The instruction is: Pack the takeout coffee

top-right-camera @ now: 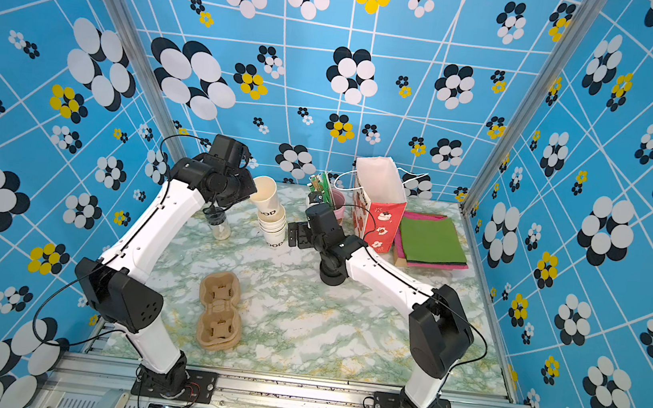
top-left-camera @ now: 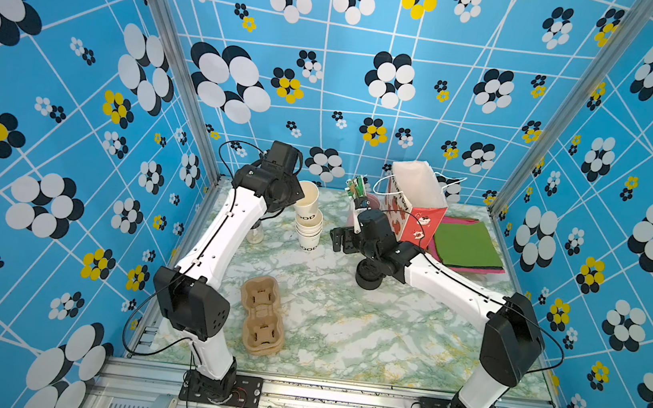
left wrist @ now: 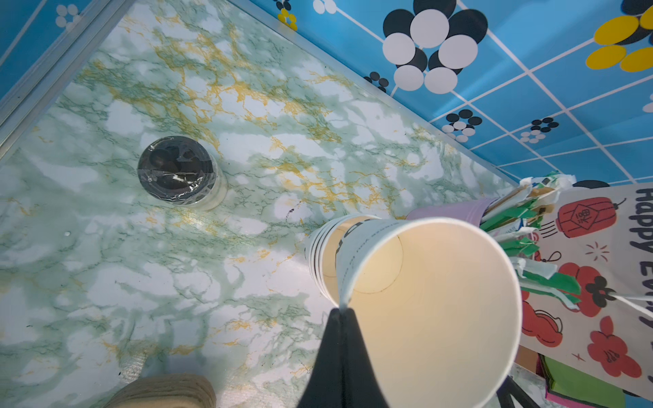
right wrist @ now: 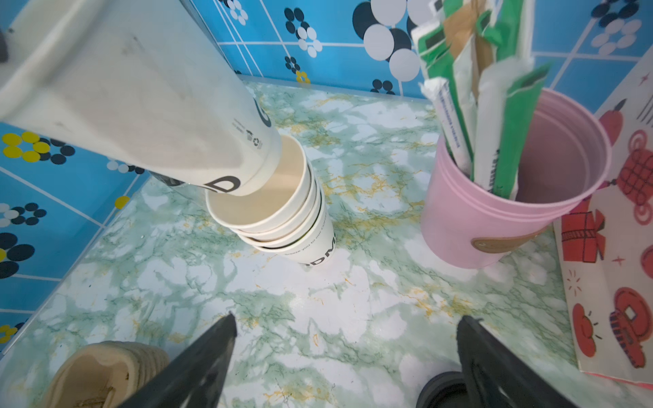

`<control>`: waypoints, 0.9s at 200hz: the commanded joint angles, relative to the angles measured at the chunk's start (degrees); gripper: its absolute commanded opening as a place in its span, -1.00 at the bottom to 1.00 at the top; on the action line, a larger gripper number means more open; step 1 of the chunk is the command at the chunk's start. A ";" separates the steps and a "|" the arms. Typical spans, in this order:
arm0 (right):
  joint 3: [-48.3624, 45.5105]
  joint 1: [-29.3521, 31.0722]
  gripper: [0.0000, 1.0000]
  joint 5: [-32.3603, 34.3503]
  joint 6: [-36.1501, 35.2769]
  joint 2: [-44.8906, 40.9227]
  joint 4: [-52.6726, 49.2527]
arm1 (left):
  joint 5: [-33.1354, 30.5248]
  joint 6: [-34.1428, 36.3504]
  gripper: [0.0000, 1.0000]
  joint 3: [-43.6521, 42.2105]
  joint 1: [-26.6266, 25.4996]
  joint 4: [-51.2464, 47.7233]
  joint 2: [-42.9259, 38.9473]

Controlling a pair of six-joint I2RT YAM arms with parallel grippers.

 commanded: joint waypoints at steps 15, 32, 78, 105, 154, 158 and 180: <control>-0.75 -0.46 0.98 2.31 -2.57 -5.56 -1.30 | -1.96 0.51 -1.00 2.37 -0.38 -2.62 -2.88; -1.07 -0.57 0.99 2.66 -3.54 -7.37 -1.97 | -2.18 0.49 -1.00 2.46 -0.73 -3.04 -3.81; -2.43 -0.81 0.98 4.11 -6.55 -12.29 -4.74 | -4.13 -0.06 -1.00 2.63 -3.19 -5.24 -6.44; -3.65 -1.08 0.98 4.93 -8.43 -15.15 -6.65 | -4.72 -0.03 -1.00 1.82 -5.36 -6.08 -7.78; -7.24 -2.26 0.99 6.04 -8.84 -20.71 -9.13 | -6.30 1.90 -1.00 -1.29 -11.30 -9.34 -9.90; -7.59 -2.33 0.99 6.05 -8.75 -21.15 -9.43 | -6.35 1.87 -1.00 -2.01 -11.75 -9.04 -10.39; -9.41 -2.74 0.99 6.11 -8.51 -23.74 -10.94 | -5.81 1.20 -1.00 -6.35 -13.86 -8.11 -12.53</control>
